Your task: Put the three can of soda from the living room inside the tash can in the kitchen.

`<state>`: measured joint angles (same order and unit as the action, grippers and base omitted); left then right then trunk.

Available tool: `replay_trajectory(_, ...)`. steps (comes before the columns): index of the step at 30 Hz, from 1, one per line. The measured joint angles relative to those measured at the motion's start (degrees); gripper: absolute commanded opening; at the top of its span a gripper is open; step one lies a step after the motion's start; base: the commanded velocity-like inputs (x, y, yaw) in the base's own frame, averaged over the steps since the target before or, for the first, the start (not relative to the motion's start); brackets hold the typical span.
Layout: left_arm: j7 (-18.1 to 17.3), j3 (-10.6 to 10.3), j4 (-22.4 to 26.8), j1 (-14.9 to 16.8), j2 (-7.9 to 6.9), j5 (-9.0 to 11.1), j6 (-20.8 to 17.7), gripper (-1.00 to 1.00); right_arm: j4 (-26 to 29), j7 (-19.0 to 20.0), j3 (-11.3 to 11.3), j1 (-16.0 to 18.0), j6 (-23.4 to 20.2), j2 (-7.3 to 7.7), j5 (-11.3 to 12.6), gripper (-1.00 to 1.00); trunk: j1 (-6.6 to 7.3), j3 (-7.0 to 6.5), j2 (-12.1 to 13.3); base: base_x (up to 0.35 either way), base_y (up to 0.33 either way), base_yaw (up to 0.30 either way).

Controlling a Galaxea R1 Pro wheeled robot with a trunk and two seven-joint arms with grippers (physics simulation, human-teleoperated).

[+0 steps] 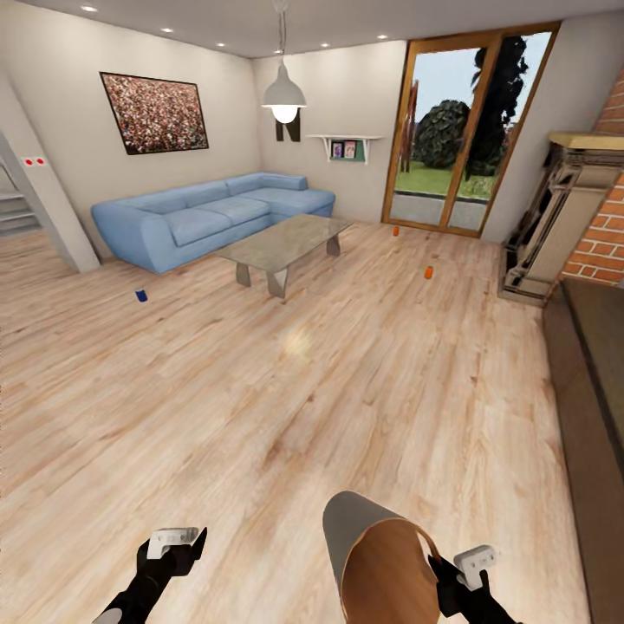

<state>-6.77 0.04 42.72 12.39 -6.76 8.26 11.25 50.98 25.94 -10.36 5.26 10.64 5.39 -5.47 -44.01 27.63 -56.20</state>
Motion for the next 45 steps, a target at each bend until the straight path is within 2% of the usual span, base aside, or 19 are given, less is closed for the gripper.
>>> replay_trajectory(5, 0.0, 0.0, 0.0, 0.0, 0.01, 0.0, 0.0, 1.00, 0.0, 0.0, -0.1, 0.0, 0.0, 0.03, 0.1, -1.00, 0.00, 0.00, 0.0, 0.100, 0.275, 0.000)
replay_trajectory(13, 0.0, 0.0, 0.0, 0.0, 0.04, 0.0, 0.0, 1.00, 0.0, 0.0, -1.6, 0.0, 0.0, -0.01, 0.1, -1.00, 0.00, 0.00, 0.0, 0.100, 0.271, 0.000)
replay_trajectory(22, 0.0, 0.0, 0.0, 0.0, 0.00, -0.1, 0.0, 1.00, 0.0, 0.0, -1.6, 0.0, 0.0, -0.05, -0.1, -1.00, 0.00, 0.00, 0.0, 0.127, 0.210, 0.000)
replay_trajectory(45, 0.0, 0.0, 0.0, 0.0, 0.00, -0.1, -0.1, 1.00, -0.1, 0.0, -1.4, 0.1, 0.0, -0.25, -0.3, -1.00, 0.00, 0.00, 0.0, 0.310, 0.020, 0.010)
